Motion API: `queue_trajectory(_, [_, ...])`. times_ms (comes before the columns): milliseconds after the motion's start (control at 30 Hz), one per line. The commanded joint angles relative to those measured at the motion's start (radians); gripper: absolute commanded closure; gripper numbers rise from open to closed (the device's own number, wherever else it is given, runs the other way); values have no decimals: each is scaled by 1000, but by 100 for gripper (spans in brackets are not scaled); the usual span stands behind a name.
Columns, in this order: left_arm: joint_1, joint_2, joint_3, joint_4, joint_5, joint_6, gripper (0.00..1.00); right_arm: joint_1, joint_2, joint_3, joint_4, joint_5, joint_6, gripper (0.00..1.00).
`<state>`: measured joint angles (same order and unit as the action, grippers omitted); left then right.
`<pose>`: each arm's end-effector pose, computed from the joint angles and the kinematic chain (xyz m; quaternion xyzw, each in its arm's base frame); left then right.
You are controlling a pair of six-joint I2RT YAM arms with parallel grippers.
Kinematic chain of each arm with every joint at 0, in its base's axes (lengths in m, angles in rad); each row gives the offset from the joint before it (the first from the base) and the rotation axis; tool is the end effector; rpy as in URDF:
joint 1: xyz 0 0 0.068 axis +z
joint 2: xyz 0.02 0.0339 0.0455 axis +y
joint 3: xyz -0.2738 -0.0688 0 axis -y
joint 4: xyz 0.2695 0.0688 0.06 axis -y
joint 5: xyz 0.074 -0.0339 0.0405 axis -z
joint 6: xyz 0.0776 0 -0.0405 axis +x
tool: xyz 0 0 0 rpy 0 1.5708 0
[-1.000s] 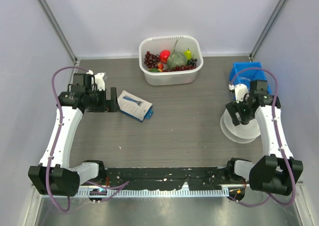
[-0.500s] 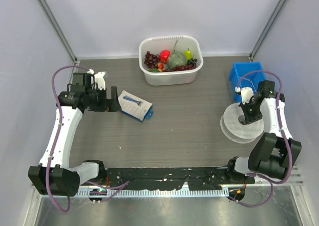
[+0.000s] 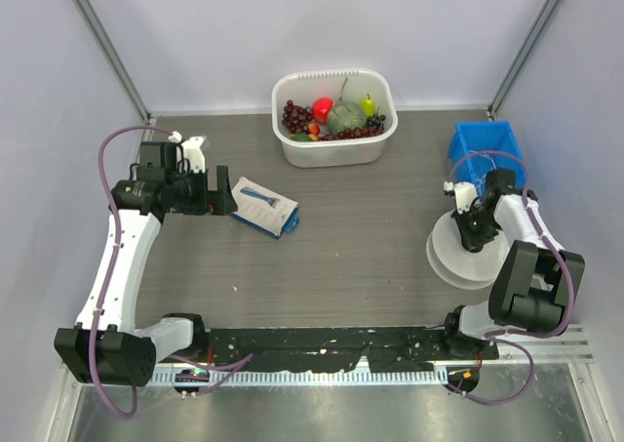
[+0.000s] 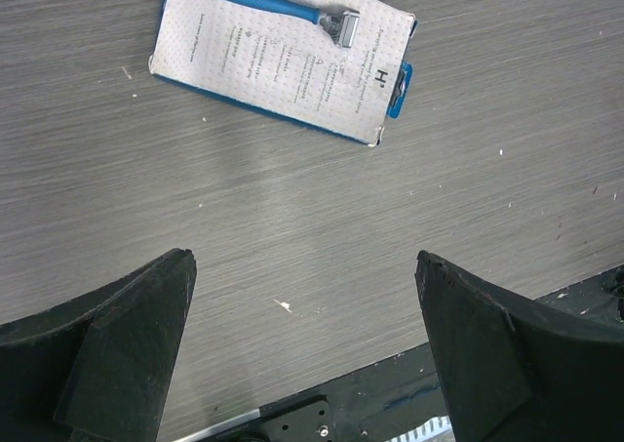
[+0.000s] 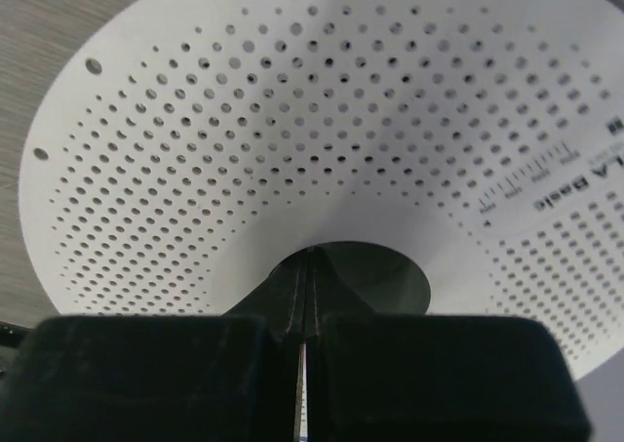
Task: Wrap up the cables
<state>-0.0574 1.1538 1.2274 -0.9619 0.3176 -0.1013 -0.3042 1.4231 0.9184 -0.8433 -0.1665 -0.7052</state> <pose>0.2648 -0.0395 0.3289 0.0325 0.9314 -0.1747 0.3176 0.2690 -0.0710 0.1597 -0.2063 0.9687 0.0188 0.1369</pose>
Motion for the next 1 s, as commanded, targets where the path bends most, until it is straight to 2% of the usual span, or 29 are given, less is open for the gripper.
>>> queue_trajectory(0, [2,-23,4,48,14,-8,0,62,-10,-30,0,-51,13,99])
queue_trajectory(167, [2,-23,1,52,18,-12,0,131,-36,-39,-17,-108,41,99])
queue_trajectory(367, [1,-8,12,42,2,-17,0,342,-55,-41,38,-143,159,99])
queue_trajectory(500, [1,-17,18,40,-38,-18,0,506,-14,-4,79,-168,251,100])
queue_trajectory(667, [2,-14,21,31,-113,-55,0,646,31,40,137,-180,352,99])
queue_trajectory(867, [1,-8,23,28,-152,-77,0,829,109,106,242,-130,449,98])
queue_trajectory(967, [2,-16,18,32,-161,-78,0,911,167,155,242,-102,460,98])
